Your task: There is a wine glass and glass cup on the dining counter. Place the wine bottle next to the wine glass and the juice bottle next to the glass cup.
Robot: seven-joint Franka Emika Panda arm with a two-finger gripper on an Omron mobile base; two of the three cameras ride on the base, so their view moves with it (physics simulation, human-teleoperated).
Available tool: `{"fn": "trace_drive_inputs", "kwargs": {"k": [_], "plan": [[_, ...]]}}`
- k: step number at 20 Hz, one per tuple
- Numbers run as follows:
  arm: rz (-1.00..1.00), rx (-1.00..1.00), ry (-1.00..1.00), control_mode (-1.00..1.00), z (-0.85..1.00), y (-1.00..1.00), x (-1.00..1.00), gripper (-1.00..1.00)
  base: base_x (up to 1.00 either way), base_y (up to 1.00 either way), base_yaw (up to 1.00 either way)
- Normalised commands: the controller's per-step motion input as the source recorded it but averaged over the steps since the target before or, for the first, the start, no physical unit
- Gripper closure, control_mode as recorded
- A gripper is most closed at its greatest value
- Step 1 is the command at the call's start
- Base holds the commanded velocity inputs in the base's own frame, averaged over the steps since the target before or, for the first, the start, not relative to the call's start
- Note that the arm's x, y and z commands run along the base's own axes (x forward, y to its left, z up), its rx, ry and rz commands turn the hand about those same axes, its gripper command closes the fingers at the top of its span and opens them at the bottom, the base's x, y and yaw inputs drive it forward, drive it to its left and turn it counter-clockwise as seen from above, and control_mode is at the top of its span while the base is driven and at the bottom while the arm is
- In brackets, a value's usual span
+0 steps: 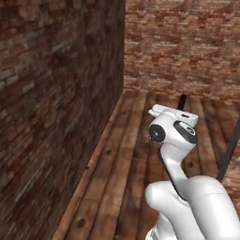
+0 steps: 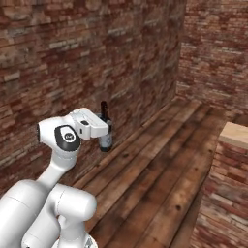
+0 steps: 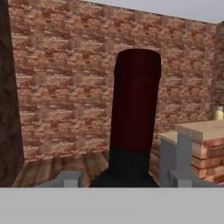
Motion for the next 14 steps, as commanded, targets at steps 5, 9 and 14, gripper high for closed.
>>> {"fn": "trace_drive_inputs", "kwargs": {"k": [5,9,14], "plan": [[0.00,0.00,0.00,1.00,0.00,0.00,0.00,1.00,0.73,0.00,-0.25],[0.00,0.00,0.00,1.00,0.00,0.00,0.00,1.00,0.68,0.00,-0.31],[0.00,0.00,0.00,1.00,0.00,0.00,0.00,1.00,0.63,0.00,-0.37]]}}
